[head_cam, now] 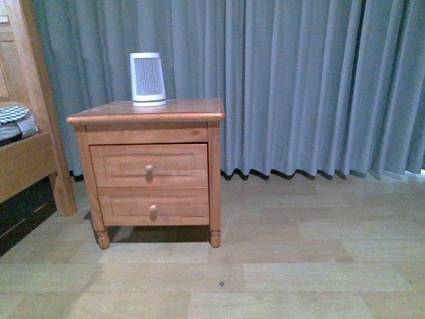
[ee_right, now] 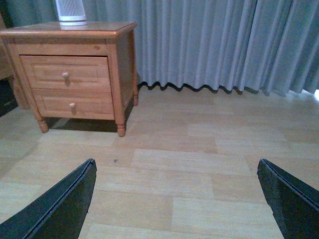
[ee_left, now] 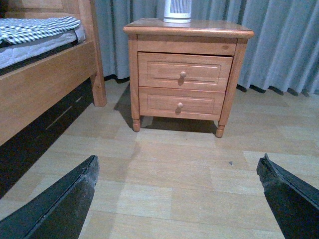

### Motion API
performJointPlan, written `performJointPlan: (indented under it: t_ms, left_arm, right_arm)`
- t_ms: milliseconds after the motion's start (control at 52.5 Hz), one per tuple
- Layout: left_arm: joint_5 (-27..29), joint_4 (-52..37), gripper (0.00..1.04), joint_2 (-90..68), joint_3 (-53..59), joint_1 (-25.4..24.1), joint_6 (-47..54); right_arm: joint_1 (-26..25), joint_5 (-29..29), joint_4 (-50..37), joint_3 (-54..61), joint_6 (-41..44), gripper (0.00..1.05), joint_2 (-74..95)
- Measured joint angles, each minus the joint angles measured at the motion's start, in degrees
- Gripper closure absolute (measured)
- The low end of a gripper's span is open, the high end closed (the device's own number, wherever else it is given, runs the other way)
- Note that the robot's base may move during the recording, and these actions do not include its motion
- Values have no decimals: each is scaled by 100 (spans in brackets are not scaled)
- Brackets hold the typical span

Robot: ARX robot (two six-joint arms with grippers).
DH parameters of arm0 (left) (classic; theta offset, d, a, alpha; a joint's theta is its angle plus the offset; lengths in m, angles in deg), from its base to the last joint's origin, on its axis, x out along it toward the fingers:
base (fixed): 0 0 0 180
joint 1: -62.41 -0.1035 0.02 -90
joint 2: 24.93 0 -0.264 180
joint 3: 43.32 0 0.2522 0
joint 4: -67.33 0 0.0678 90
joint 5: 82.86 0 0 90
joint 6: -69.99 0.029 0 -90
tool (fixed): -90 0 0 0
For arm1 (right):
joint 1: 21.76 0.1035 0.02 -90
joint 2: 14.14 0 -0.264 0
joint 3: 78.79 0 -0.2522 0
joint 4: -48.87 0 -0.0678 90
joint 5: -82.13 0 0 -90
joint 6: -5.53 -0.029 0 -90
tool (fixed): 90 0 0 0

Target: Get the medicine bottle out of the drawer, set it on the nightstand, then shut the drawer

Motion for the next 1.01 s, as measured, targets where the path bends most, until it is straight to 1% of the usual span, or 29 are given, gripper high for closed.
performJointPlan:
  t_ms: [1009]
  left_arm:
    - [0,0,7,0,0,0,7]
  right_arm:
    - [0,0,0,0,0,7,0]
